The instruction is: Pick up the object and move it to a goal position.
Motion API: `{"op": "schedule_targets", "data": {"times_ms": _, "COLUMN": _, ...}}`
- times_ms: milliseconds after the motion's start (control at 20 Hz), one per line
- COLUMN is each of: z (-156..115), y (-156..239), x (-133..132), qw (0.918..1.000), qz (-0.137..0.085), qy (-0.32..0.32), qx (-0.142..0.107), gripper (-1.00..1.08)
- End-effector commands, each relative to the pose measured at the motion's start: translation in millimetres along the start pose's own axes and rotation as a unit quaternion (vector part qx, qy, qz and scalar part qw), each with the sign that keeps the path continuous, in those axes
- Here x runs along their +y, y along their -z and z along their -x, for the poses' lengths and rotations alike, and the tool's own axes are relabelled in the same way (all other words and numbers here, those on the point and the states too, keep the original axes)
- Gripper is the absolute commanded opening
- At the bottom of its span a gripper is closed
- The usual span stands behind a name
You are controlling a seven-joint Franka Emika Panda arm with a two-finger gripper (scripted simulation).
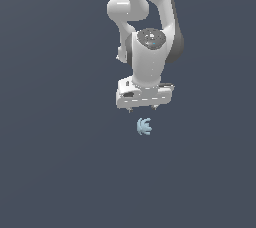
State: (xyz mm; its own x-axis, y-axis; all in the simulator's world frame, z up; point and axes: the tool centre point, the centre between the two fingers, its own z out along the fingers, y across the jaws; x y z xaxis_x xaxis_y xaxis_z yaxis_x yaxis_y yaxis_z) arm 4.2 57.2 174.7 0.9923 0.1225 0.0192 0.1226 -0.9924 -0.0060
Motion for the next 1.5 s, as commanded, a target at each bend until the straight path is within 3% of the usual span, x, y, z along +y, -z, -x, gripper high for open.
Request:
{"op": "schedule_targets", "data": {"times_ms": 0, "z": -1.9, "y": 1.6, "x": -6.1, "qw": 1.0000, "qz": -0.001, "qy": 0.006, "qx": 0.001, "gripper": 1.00}}
{"op": "schedule_targets", "data": {"times_ms": 450, "z": -3.6, "y": -11.1, "x": -7.6, "qw": 1.0000, "qz": -0.001, "qy": -0.005, "qx": 0.000, "gripper": 1.00}}
{"op": "schedule_targets", "data": {"times_ms": 1050, "z": -8.2, "y": -77.4, "x": -17.2, "qw": 0.9983, "qz": 0.003, "qy": -0.057, "qx": -0.008, "gripper": 1.00}}
{"op": "schedule_targets", "data": {"times_ms": 1450, "z": -7.6, "y": -85.8, "x": -18.4, "qw": 0.9980, "qz": 0.003, "qy": -0.062, "qx": -0.010, "gripper": 1.00}}
